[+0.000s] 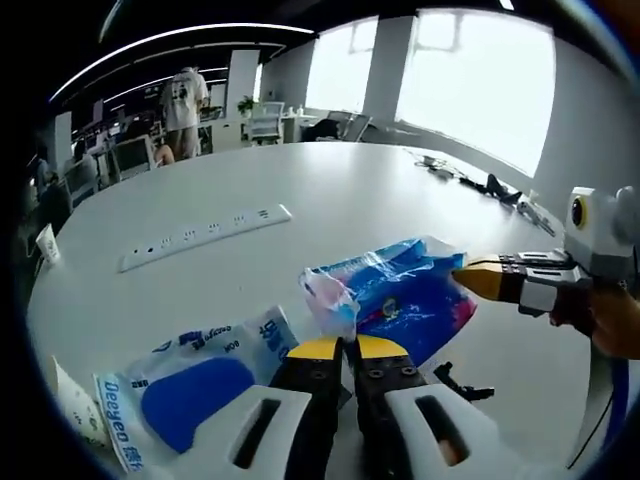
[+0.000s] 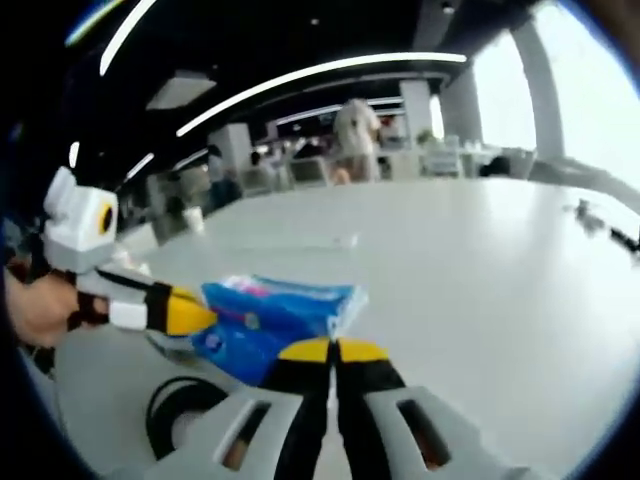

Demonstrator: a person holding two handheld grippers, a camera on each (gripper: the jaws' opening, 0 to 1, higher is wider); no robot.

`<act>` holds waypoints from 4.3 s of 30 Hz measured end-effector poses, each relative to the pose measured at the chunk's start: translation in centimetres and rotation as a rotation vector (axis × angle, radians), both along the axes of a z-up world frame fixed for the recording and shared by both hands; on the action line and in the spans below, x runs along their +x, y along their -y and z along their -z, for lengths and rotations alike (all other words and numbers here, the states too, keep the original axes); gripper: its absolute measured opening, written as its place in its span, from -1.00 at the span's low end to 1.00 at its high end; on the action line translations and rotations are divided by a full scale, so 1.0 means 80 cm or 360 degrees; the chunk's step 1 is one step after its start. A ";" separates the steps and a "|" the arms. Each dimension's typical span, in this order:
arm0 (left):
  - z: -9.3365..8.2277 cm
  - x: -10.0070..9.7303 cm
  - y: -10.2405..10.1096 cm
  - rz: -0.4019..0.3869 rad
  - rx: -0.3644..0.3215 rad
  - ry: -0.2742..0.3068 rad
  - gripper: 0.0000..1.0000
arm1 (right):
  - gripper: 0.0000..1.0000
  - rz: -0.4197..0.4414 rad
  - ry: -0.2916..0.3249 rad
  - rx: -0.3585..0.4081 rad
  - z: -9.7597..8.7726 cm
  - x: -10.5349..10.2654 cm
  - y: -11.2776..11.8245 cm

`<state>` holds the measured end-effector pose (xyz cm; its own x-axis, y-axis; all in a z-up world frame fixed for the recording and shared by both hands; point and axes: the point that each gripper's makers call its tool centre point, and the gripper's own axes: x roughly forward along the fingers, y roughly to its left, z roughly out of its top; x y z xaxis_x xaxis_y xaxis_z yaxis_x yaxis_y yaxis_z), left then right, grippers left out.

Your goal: Arrange the tabletop items into an orderly group along one side of the table until the central work area is clear of visible clutter.

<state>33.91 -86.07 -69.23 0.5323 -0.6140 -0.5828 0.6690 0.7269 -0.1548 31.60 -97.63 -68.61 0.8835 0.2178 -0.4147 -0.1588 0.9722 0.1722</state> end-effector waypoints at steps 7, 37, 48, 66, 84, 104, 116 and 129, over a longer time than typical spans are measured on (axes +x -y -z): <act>0.013 -0.001 -0.001 -0.0039 0.0012 -0.0040 -0.93 | -1.00 -0.0005 -0.0017 -0.0003 0.012 0.002 0.000; -0.013 -0.015 -0.003 -0.0067 -0.0139 0.0018 -0.47 | -1.00 -0.0004 -0.0042 0.0004 0.033 0.007 -0.005; -0.016 -0.020 -0.023 -0.0092 -0.0166 0.0016 -0.50 | -1.00 -0.0078 -0.0018 -0.0042 0.032 0.004 -0.002; -0.014 -0.034 -0.044 -0.0068 -0.0167 -0.0007 -0.42 | -0.27 -0.0030 0.0036 -0.0142 0.024 0.004 0.003; -0.082 -0.067 -0.116 -0.0121 -0.0290 0.0161 0.51 | 0.05 -0.0027 0.0286 -0.0085 -0.058 -0.026 -0.028; -0.177 -0.204 -0.284 -0.0467 -0.0469 0.0335 0.70 | 0.10 -0.0061 0.0395 0.0149 -0.160 -0.166 -0.096; -0.222 -0.298 -0.341 -0.0467 -0.0526 0.0463 0.67 | 0.10 -0.0044 0.0438 0.0210 -0.229 -0.265 -0.151; -0.272 -0.358 -0.373 -0.0634 -0.0536 0.0645 0.64 | 0.09 -0.0318 0.0475 0.0316 -0.269 -0.270 -0.189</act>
